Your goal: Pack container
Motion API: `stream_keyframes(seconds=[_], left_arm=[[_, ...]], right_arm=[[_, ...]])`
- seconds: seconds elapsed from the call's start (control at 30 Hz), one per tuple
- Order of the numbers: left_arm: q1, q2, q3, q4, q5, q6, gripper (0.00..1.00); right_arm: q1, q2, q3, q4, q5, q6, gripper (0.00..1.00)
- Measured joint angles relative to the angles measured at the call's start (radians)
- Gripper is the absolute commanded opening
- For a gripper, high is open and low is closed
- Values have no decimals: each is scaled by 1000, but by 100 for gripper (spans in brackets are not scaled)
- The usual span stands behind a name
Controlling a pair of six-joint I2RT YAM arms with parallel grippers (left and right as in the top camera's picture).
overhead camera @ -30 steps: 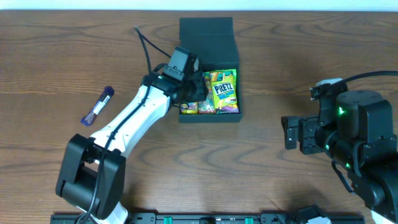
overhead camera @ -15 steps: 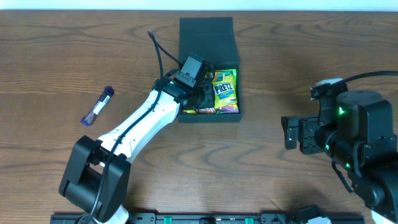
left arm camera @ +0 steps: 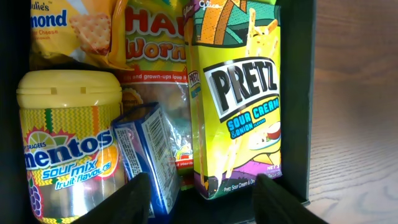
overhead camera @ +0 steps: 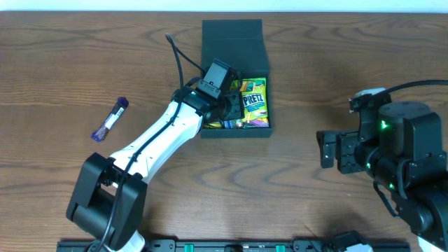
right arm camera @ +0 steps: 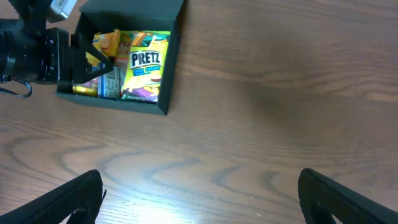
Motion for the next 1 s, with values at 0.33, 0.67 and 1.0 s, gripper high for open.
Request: stream_keyframes(seconds=[0.33, 0.67, 1.0], left_arm=[[93, -56, 0, -71, -111, 2, 58], [300, -242, 3, -272, -442, 138, 80], [502, -241, 3, -280, -494, 493, 95]], right_arm=[[0, 0, 0, 0, 0, 0, 100], [0, 0, 0, 0, 0, 0, 99], [0, 0, 0, 0, 0, 0, 99]])
